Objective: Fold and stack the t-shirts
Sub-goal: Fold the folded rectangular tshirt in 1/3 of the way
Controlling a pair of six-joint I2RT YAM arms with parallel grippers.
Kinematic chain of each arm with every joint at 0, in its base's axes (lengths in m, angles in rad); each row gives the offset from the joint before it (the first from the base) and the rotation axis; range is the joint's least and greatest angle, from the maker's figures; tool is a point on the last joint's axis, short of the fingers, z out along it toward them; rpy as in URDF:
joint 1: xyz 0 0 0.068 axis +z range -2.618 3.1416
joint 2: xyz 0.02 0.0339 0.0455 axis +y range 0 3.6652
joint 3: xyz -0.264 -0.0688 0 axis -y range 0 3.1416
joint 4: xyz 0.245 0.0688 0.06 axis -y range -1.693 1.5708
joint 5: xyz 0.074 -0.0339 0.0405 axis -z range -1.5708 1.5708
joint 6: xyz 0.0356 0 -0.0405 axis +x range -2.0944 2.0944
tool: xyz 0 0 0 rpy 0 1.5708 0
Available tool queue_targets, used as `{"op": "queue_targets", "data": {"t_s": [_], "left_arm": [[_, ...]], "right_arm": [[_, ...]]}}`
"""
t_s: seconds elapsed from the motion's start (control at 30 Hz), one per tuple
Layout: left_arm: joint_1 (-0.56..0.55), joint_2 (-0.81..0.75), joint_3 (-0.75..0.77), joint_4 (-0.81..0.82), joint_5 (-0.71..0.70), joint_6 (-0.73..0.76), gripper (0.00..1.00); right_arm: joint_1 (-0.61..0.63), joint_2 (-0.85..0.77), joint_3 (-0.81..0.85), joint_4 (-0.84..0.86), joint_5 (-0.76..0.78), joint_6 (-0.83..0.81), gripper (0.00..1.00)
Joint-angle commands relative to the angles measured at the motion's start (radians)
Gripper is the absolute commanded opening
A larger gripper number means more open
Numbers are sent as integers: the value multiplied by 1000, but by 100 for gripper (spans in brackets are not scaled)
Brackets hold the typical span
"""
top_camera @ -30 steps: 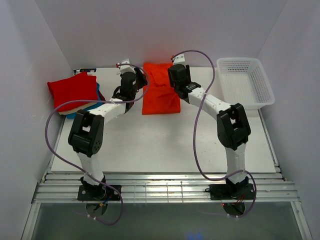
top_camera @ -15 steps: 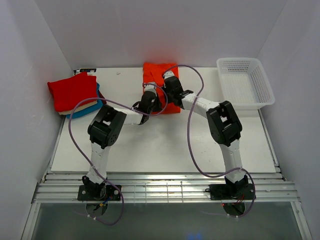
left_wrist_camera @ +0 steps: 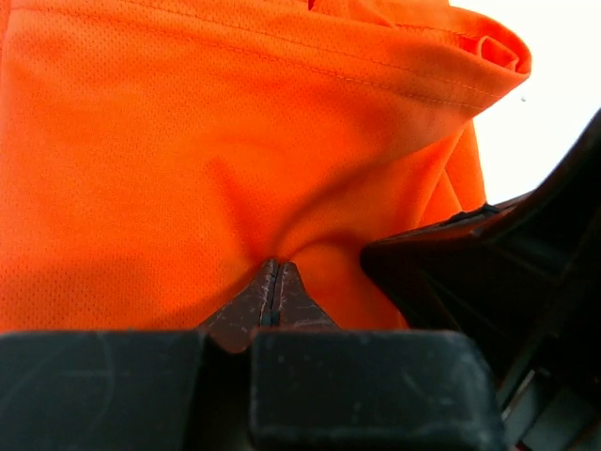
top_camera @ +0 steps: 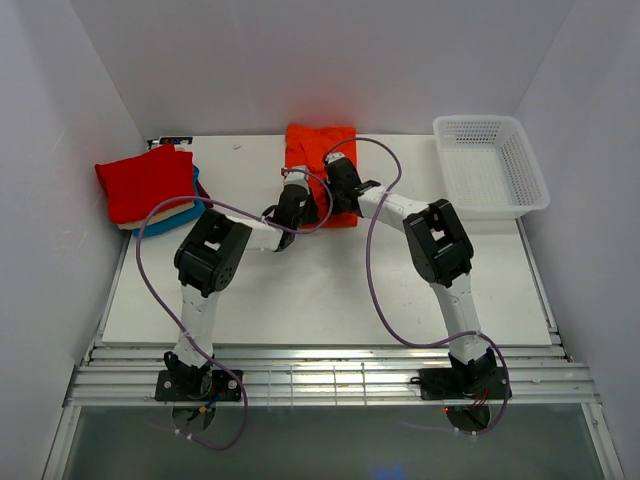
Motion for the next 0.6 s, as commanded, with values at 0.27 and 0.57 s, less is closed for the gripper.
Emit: {"op": "queue_targets", "data": {"t_s": [0.27,0.57], "left_arm": [[-47,-140,-249,37,0,-51,0],[-182,-274,-502,68,-88,-106,0]], "right_arm": [[4,-48,-196,-87,-42,69,8],[86,-225,-526,-12,19,160,8]]}}
